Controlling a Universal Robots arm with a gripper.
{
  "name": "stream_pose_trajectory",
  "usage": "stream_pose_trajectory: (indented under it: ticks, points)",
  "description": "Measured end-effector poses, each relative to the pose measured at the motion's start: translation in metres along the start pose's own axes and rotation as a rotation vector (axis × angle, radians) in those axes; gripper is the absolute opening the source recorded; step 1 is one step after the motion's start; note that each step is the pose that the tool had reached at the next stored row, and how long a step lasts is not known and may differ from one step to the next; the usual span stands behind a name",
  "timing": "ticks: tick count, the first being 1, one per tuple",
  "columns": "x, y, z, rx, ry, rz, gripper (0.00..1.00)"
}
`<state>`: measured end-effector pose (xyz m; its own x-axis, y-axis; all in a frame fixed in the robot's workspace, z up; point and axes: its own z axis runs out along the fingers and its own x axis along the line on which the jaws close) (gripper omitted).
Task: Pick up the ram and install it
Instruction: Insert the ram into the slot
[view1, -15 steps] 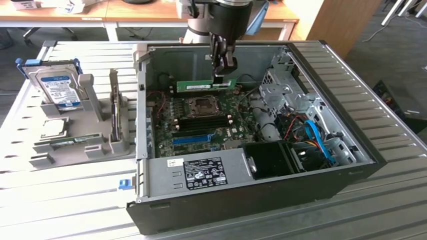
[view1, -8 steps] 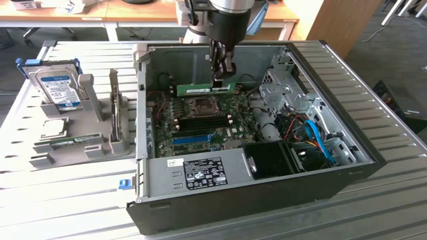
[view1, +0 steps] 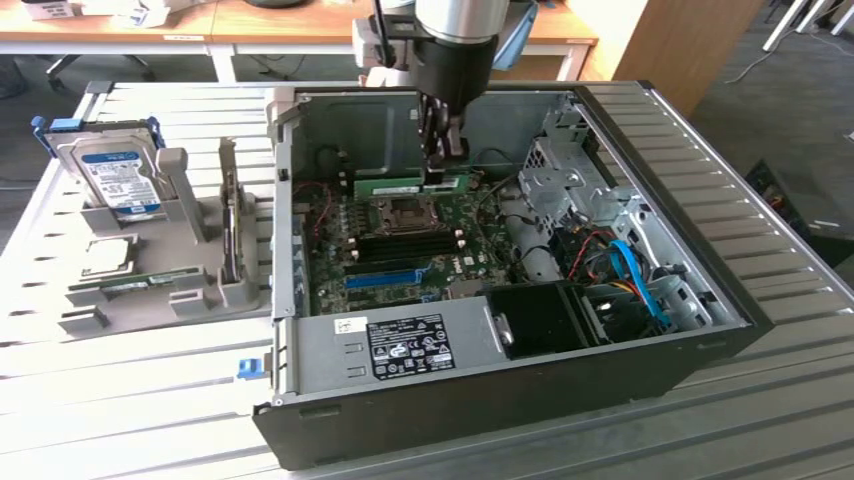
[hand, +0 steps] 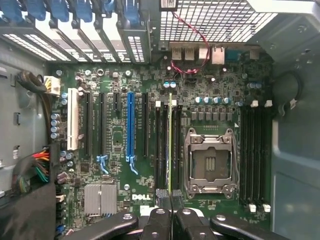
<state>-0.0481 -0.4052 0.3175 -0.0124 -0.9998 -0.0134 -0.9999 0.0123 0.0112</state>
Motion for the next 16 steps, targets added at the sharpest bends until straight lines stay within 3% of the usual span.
stream_pose_trajectory:
  ticks: [16]
  points:
    - [0.000, -0.0003, 0.0280, 0.0006, 0.0000, 0.000, 0.12]
